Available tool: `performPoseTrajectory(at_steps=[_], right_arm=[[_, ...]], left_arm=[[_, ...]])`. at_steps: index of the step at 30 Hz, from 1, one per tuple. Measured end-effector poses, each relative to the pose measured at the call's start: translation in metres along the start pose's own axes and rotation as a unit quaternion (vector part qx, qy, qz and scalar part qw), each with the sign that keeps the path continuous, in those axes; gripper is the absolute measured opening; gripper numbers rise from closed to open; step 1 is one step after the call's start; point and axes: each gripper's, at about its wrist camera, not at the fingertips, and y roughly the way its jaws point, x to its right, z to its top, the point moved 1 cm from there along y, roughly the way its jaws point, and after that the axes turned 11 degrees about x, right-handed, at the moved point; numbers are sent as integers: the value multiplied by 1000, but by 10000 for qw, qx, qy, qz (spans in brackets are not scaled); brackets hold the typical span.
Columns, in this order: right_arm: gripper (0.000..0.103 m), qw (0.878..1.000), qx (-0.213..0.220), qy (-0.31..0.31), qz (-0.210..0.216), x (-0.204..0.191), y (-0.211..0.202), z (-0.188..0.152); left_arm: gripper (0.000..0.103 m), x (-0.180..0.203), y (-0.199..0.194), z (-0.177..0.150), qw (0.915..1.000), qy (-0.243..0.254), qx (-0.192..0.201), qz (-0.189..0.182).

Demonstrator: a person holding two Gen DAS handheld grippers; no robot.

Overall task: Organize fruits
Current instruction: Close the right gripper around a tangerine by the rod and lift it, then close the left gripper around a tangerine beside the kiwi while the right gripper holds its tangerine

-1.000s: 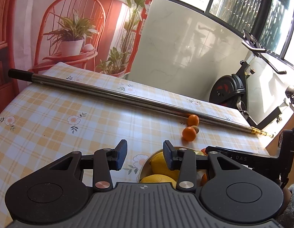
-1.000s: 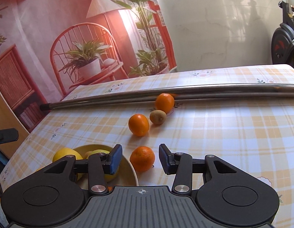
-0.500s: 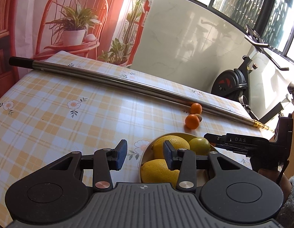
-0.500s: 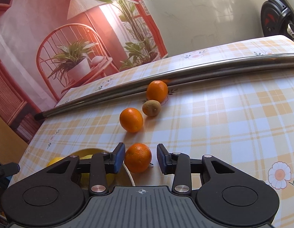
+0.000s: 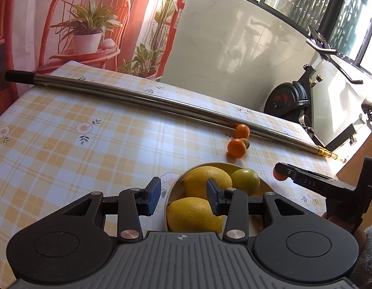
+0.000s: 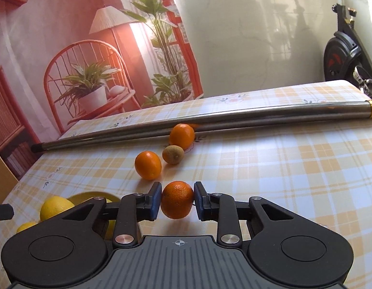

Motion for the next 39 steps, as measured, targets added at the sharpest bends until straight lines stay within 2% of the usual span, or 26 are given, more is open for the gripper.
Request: performPoseTrajectory(at_steps=[3,7,15,19,25,32,39], right_arm=[[26,9985,180,-443,-275,8,-7,0],[26,9971,248,-560,-449,25,-13,-4],[26,9972,309,-601,-326,25,-12,-7],[26,9979,388,-410,-329,29,-16,-9],[27,9976,589,-280,-216,35,-24,-9],[27,9964,793,-193,-220,37,-32,-9],[27,9963,839,-165,-118,38,-34,-9]], left_arm=[[44,4,4,5,10000,37,-26,-65],[44,16,13,13,9997,198,-38,-121],[44,48,41,33,9974,596,-190,-361],[44,65,60,43,9961,690,-255,-492],[44,79,106,51,9961,308,-519,-648],[44,83,160,44,9935,-57,-1057,-422],[44,82,185,37,9925,-164,-1195,-203]])
